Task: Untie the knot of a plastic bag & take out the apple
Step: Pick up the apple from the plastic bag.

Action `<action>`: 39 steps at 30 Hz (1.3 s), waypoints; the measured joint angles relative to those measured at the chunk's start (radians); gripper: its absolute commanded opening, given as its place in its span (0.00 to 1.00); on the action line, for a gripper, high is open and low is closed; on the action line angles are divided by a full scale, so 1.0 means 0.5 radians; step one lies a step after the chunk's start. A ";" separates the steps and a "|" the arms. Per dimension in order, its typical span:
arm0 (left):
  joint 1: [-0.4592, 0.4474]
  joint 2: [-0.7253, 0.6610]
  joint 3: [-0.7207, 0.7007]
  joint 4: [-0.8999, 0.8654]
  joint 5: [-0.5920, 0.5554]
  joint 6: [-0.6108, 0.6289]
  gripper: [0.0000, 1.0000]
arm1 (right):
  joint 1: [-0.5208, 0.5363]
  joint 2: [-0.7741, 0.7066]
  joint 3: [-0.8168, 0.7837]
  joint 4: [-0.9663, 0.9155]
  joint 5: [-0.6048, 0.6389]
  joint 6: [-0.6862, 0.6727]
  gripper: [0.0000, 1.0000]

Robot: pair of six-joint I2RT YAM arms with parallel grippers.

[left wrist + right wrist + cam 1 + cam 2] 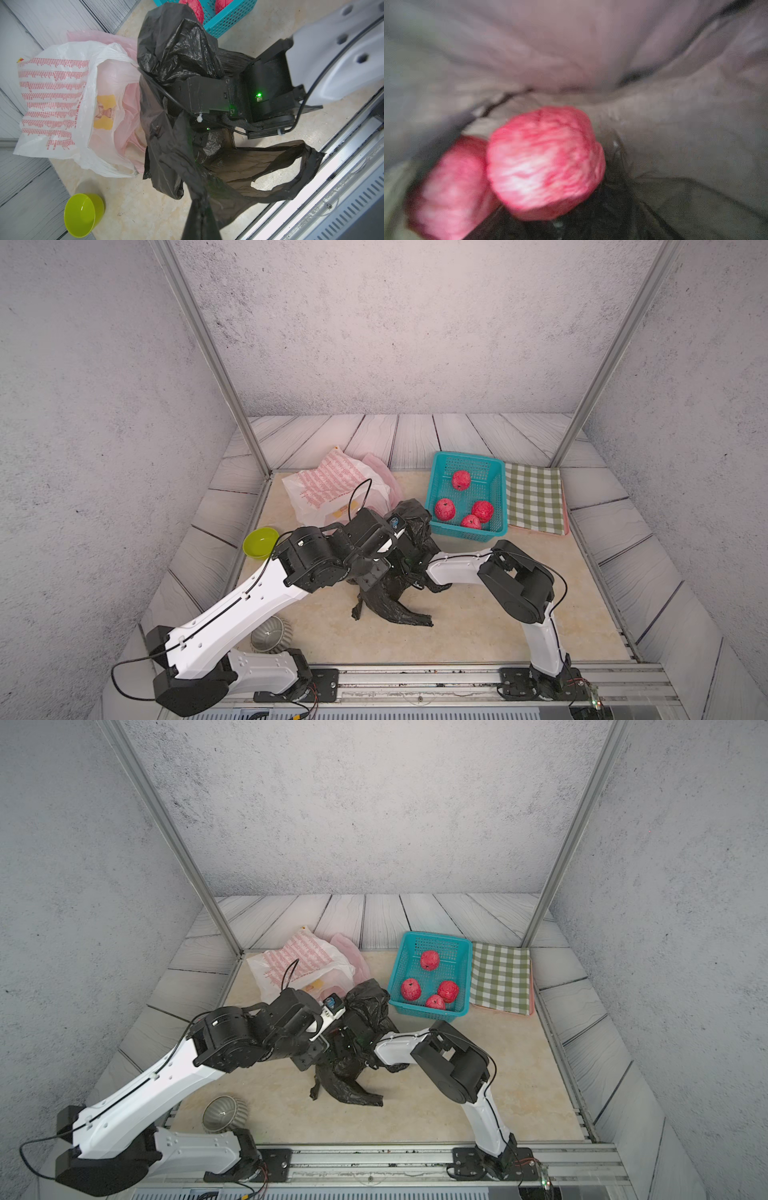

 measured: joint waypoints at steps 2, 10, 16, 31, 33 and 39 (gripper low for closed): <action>0.000 0.000 0.000 0.001 0.006 -0.005 0.00 | 0.000 0.030 0.022 0.038 -0.043 -0.021 0.99; -0.001 0.001 -0.011 0.000 0.029 -0.014 0.00 | 0.001 0.047 0.027 0.259 -0.224 -0.059 0.99; -0.005 0.002 -0.014 -0.002 0.045 -0.030 0.00 | 0.000 0.193 0.362 0.113 -0.253 -0.077 0.88; -0.014 -0.028 -0.106 -0.011 -0.026 -0.047 0.00 | -0.002 -0.047 -0.033 0.222 -0.366 -0.076 0.14; -0.010 -0.034 -0.156 -0.005 -0.060 -0.049 0.00 | -0.004 -0.230 -0.243 0.222 -0.430 -0.056 0.14; 0.053 -0.020 -0.266 0.089 -0.084 -0.047 0.00 | 0.043 -0.916 -0.787 0.209 -0.641 0.040 0.14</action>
